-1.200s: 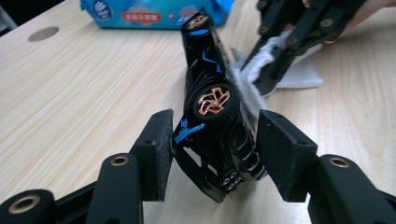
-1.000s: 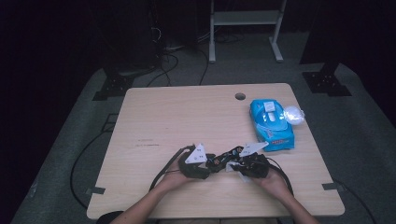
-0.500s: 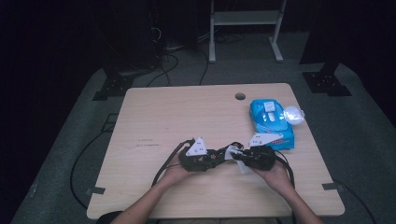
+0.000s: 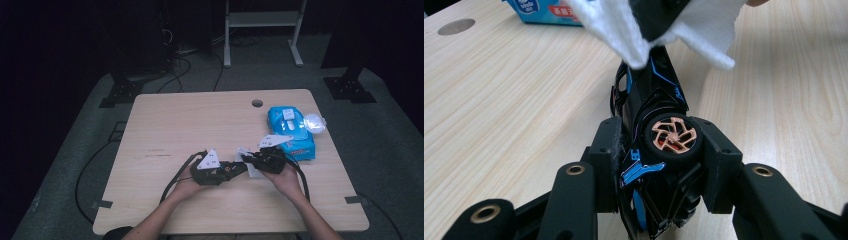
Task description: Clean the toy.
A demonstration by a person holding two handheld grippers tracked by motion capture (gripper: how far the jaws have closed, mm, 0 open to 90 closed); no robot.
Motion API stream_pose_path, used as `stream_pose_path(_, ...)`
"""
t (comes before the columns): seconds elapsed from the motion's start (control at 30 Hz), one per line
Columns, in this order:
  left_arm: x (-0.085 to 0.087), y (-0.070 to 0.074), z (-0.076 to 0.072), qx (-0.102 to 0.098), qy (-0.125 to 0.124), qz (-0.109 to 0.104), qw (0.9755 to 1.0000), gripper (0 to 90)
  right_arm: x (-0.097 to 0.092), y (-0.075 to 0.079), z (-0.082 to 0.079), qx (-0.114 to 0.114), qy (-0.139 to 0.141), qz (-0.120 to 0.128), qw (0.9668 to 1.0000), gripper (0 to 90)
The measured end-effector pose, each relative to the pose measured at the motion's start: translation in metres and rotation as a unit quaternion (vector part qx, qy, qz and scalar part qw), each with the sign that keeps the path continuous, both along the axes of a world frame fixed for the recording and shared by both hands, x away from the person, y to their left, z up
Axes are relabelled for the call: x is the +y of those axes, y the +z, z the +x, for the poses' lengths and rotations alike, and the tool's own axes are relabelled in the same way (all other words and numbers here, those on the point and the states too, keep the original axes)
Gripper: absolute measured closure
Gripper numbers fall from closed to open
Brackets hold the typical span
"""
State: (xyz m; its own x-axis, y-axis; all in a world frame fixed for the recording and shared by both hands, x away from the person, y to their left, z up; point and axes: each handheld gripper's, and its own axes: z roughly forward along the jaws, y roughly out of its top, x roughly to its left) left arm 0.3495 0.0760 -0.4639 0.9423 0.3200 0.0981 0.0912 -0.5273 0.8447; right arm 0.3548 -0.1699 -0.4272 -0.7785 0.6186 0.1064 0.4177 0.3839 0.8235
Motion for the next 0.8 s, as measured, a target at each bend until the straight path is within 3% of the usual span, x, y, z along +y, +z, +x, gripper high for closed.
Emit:
stream_pose_path(0.37, 0.001, -0.001, 0.001, 0.003, -0.006, -0.005, 1.0000, 58.4, -0.020, 0.001, 0.002, -0.013, -0.046, -0.012, 0.9988, 82.4)
stream_pose_path(0.57, 0.000, 0.000, 0.000, 0.000, -0.001, -0.001, 1.0000, 58.0, -0.023, 0.000, 0.001, -0.012, -0.048, -0.010, 0.9987, 82.4)
stream_pose_path(0.6, 0.000, 0.000, 0.000, 0.003, 0.005, -0.001, 1.0000, 57.1, -0.023, 0.000, 0.001, -0.013, -0.049, -0.010, 0.9987, 82.4)
stream_pose_path(0.67, 0.000, 0.000, 0.001, 0.024, 0.023, -0.007, 0.9994, 45.9, -0.024, 0.000, 0.001, -0.011, -0.049, -0.008, 0.9987, 82.3)
stream_pose_path(0.7, 0.001, 0.000, 0.002, 0.023, 0.025, -0.010, 0.9994, 43.8, -0.024, -0.001, 0.001, -0.011, -0.050, -0.005, 0.9987, 82.3)
stream_pose_path(0.8, 0.003, 0.000, 0.003, 0.023, 0.025, -0.006, 0.9994, 45.1, -0.025, -0.001, 0.001, -0.010, -0.051, -0.004, 0.9987, 82.3)
